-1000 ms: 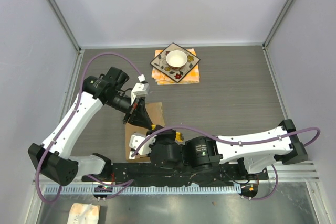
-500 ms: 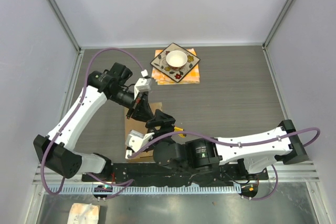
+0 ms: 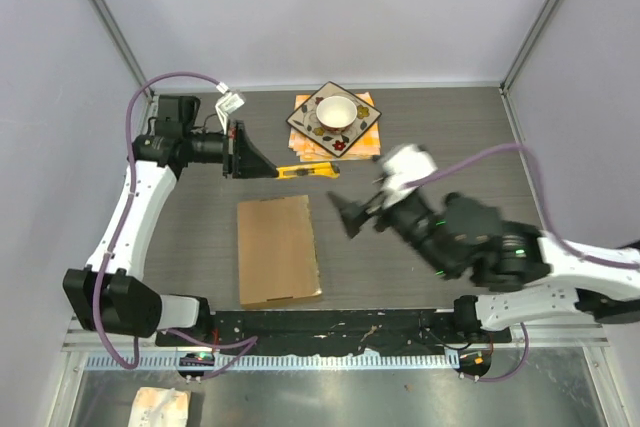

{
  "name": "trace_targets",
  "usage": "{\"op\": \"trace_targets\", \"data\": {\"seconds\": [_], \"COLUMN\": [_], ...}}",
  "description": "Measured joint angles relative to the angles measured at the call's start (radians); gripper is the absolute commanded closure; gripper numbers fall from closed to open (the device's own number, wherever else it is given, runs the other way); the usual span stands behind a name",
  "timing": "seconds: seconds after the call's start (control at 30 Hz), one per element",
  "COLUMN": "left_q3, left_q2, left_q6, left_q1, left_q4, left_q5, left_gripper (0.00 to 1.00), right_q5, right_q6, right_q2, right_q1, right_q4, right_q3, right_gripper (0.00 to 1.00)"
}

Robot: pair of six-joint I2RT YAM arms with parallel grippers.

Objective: Unpack the express box
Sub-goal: Cut the express box at the center of the board.

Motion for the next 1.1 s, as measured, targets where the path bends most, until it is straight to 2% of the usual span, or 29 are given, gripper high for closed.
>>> {"op": "trace_targets", "data": {"seconds": [0.1, 0.17, 0.2, 0.3, 0.37, 0.47, 0.63, 0.83, 0.93, 1.1], "left_q3": [-0.113, -0.231, -0.255, -0.271, -0.271, -0.27, -0.285, -0.358, -0.381, -0.422], "left_q2": [-0.074, -0.137, -0.145, -0.129, -0.119, -0.117, -0.129, -0.17, -0.179, -0.19], "left_q6": [-0.338, -0.681, -0.806, -1.178, -1.376, -1.575, -1.736, -1.787, -1.787, -1.785], "left_q1": [0.014, 0.019, 0.019, 0.021, 0.021, 0.021, 0.021, 0.021, 0.021, 0.021], "left_q4": [0.396, 0.793, 0.925, 1.343, 1.561, 1.781, 1.955, 2.017, 2.025, 2.031], "left_q5": [0.018, 0.017, 0.017, -0.009, -0.032, -0.062, -0.09, -0.09, -0.089, -0.082], "left_gripper": [1.0, 1.0, 1.0, 1.0, 1.0, 1.0, 1.0, 1.0, 1.0, 1.0], "right_q5": [-0.116, -0.204, -0.252, -0.366, -0.451, -0.56, -0.714, -0.819, -0.84, -0.873], "right_q6": [0.201, 0.303, 0.35, 0.457, 0.526, 0.608, 0.683, 0.698, 0.706, 0.735], "right_q2": [-0.241, -0.36, -0.39, -0.376, -0.333, -0.253, -0.138, -0.006, 0.035, 0.078], "right_q1": [-0.108, -0.15, -0.161, -0.218, -0.27, -0.347, -0.455, -0.507, -0.521, -0.541], "right_q4": [0.067, 0.119, 0.15, 0.213, 0.254, 0.326, 0.502, 0.741, 0.825, 0.948], "right_q3": [-0.166, -0.256, -0.291, -0.368, -0.429, -0.499, -0.512, -0.407, -0.378, -0.371], "right_gripper": [0.0, 0.0, 0.0, 0.0, 0.0, 0.0, 0.0, 0.02, 0.06, 0.28]}}
